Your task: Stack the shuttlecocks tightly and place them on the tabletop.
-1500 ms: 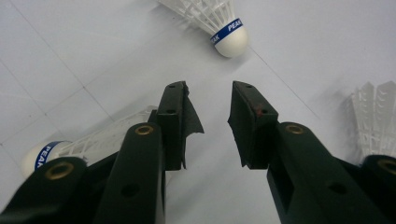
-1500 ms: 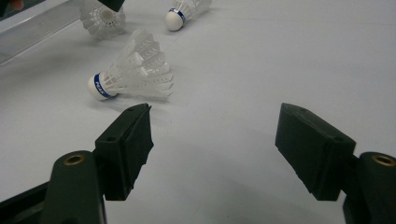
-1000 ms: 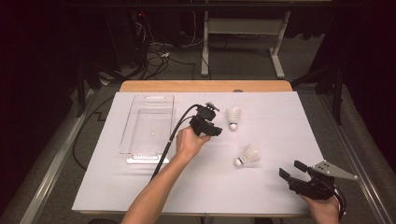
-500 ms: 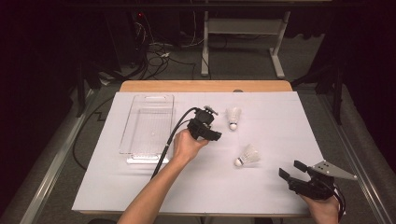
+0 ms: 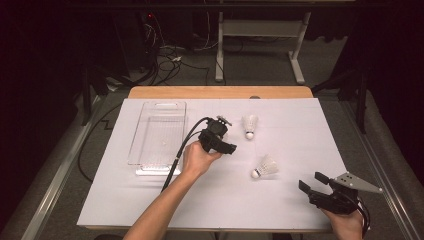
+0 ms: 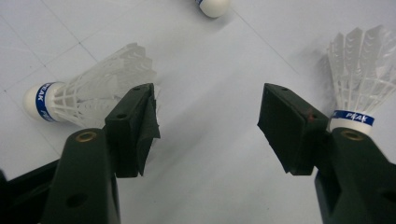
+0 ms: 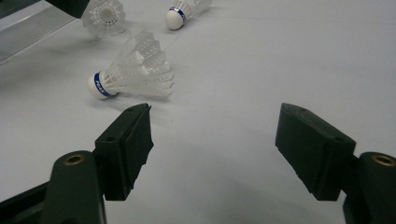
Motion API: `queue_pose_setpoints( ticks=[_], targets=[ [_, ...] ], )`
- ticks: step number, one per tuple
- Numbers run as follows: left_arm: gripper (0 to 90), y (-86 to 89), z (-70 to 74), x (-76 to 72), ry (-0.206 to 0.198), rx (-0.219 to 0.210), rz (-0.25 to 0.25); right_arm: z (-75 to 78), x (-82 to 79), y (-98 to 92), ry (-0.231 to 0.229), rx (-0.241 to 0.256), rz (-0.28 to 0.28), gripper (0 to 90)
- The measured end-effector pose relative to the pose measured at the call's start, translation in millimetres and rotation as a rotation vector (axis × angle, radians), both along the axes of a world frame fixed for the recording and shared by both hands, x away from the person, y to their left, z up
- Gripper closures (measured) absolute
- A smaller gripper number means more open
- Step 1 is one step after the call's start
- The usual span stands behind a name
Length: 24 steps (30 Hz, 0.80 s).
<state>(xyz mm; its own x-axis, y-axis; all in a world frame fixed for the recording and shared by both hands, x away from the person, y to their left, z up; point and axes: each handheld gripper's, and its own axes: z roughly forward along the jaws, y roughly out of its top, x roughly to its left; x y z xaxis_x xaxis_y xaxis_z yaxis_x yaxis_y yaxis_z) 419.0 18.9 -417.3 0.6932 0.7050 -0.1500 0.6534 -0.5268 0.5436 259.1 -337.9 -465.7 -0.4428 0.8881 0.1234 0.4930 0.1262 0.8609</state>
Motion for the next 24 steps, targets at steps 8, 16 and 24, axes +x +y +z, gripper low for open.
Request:
queue_pose_setpoints(
  ticks=[8, 16, 24],
  targets=[
    [36.4, 0.3, -1.4, -5.1, 0.0, -0.003, -0.007, -0.3, 0.5, -0.1, 0.0, 0.002, 0.001, 27.5],
    [35.0, 5.0, -1.6, -11.3, -0.011, -0.018, -0.008, -0.4, 0.8, -0.3, -0.002, 0.001, 0.001, 27.5],
    [33.3, 8.6, -0.5, -16.1, -0.015, -0.026, -0.01, -0.4, 0.7, 0.0, 0.001, -0.003, 0.001, 27.5]
  ],
)
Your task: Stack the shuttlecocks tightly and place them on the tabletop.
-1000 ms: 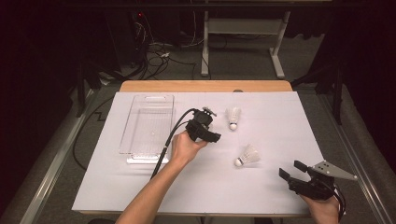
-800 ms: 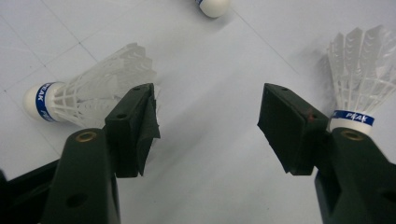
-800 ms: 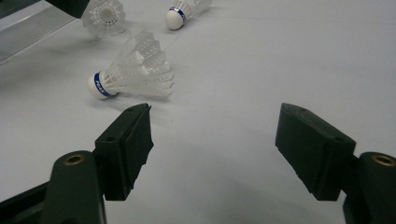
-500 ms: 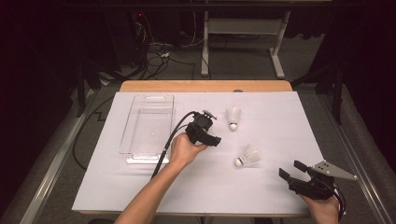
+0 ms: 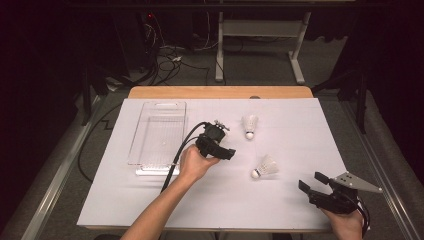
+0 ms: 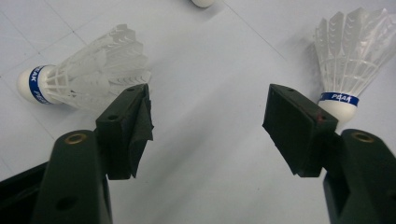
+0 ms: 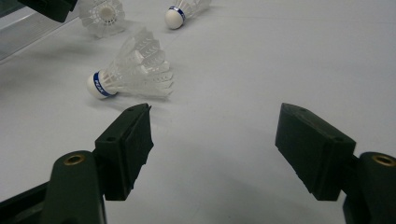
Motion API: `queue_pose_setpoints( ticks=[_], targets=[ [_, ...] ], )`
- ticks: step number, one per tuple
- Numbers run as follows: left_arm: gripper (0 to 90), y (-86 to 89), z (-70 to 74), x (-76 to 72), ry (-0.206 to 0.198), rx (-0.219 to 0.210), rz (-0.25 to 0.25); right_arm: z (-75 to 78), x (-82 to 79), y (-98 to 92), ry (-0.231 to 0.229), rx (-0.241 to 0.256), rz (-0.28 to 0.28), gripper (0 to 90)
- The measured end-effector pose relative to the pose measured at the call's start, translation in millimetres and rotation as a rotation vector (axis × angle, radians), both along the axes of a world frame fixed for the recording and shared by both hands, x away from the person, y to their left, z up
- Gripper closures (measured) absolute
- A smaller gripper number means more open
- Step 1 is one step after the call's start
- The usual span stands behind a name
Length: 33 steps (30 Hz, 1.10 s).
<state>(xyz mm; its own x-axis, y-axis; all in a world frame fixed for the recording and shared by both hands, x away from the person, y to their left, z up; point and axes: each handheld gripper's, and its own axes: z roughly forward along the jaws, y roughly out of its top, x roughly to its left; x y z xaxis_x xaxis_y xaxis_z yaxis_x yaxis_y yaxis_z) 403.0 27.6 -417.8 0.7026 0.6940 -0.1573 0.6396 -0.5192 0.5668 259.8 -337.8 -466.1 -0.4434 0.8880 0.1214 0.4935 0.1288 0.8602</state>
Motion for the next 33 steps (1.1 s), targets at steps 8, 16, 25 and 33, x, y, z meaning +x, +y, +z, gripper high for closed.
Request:
queue_pose_setpoints(
  ticks=[8, 16, 25, 33],
  targets=[
    [33.6, 3.8, -2.9, -5.4, 0.009, 0.008, -0.008, 0.1, -0.2, 0.2, -0.002, 0.003, -0.003, 27.5],
    [33.7, 9.5, -4.6, -10.4, 0.015, 0.002, -0.008, 0.1, -0.2, 0.4, -0.001, -0.001, 0.001, 27.5],
    [34.7, 14.7, -5.0, -17.0, 0.01, -0.008, -0.017, 0.0, -0.1, 0.4, 0.001, 0.001, 0.0, 27.5],
    [35.8, 20.3, -4.5, -24.2, -0.015, -0.017, -0.005, 0.0, 0.0, 0.3, 0.001, 0.003, 0.001, 27.5]
  ],
)
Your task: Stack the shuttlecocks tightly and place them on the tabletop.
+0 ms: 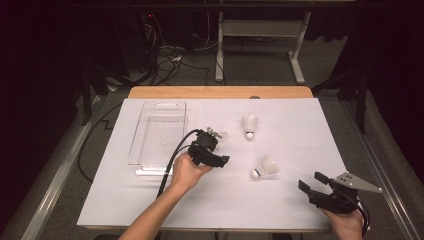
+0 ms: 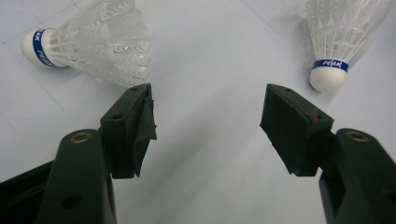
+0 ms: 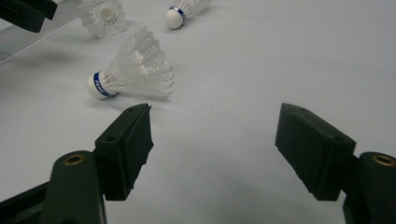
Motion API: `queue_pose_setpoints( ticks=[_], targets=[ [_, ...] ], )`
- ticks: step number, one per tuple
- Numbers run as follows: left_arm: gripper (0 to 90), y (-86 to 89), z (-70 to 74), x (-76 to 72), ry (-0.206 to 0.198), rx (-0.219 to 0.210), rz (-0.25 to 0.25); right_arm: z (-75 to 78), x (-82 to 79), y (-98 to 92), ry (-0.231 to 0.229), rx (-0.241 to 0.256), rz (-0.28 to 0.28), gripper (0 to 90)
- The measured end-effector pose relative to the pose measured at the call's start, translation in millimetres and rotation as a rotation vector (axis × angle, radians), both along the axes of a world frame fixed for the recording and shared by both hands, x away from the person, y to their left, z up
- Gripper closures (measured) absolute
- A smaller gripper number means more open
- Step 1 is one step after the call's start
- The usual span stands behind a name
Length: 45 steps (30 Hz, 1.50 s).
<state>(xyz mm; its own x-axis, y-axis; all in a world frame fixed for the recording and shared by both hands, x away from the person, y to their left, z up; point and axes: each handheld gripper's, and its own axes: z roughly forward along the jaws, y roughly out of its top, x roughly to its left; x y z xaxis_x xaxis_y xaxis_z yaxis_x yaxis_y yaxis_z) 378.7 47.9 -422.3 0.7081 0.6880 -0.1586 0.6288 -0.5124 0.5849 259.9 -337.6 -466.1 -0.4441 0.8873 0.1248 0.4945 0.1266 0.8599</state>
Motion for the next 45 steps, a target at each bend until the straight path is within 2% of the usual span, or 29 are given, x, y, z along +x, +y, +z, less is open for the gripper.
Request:
queue_pose_setpoints(
  ticks=[25, 35, 45],
  targets=[
    [36.3, 18.1, -8.2, -18.8, -0.002, -0.032, 0.011, 0.2, -0.4, 0.6, -0.003, -0.004, -0.001, 27.5],
    [36.3, 18.5, -8.8, -27.6, -0.008, -0.037, -0.005, 0.3, -0.5, 0.4, -0.003, -0.005, 0.0, 27.6],
    [36.4, 24.0, -9.7, -35.9, -0.007, -0.057, 0.006, 0.3, -0.6, 0.3, -0.001, -0.004, -0.001, 27.5]
  ],
)
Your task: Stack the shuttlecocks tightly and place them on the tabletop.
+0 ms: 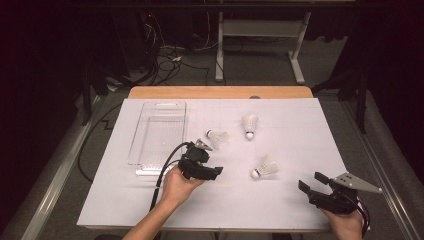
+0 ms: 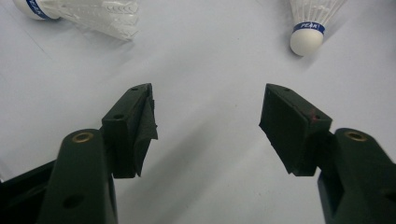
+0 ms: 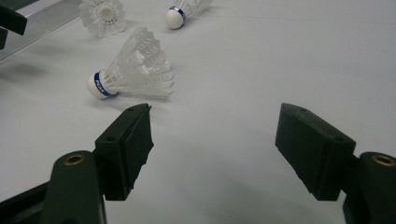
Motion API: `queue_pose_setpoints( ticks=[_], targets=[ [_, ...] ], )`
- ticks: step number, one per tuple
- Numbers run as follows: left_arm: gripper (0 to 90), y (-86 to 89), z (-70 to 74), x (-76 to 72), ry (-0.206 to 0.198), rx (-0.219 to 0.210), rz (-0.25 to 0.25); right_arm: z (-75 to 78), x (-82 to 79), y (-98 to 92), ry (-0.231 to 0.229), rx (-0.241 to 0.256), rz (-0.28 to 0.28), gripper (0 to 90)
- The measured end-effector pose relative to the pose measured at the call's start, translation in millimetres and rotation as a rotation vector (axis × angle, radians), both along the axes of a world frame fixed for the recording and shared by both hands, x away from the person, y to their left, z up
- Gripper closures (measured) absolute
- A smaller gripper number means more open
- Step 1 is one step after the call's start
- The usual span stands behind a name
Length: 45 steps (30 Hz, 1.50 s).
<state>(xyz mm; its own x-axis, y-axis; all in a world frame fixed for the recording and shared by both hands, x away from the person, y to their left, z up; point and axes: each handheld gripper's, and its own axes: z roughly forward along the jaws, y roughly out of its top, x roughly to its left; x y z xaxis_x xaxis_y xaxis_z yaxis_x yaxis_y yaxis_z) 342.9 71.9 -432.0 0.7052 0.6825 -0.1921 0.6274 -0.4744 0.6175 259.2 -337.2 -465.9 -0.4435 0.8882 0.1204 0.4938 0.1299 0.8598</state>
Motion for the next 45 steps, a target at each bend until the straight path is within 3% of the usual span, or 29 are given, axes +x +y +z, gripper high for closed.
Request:
queue_pose_setpoints(
  ticks=[35, 45],
  targets=[
    [36.9, 17.6, -3.2, -18.8, -0.005, -0.008, 0.004, -0.2, 0.2, 0.3, 0.0, 0.0, -0.001, 27.5],
    [37.4, 25.9, -1.0, -23.8, -0.023, -0.002, 0.013, -0.1, 0.1, 0.0, -0.001, 0.002, -0.003, 27.5]
  ],
)
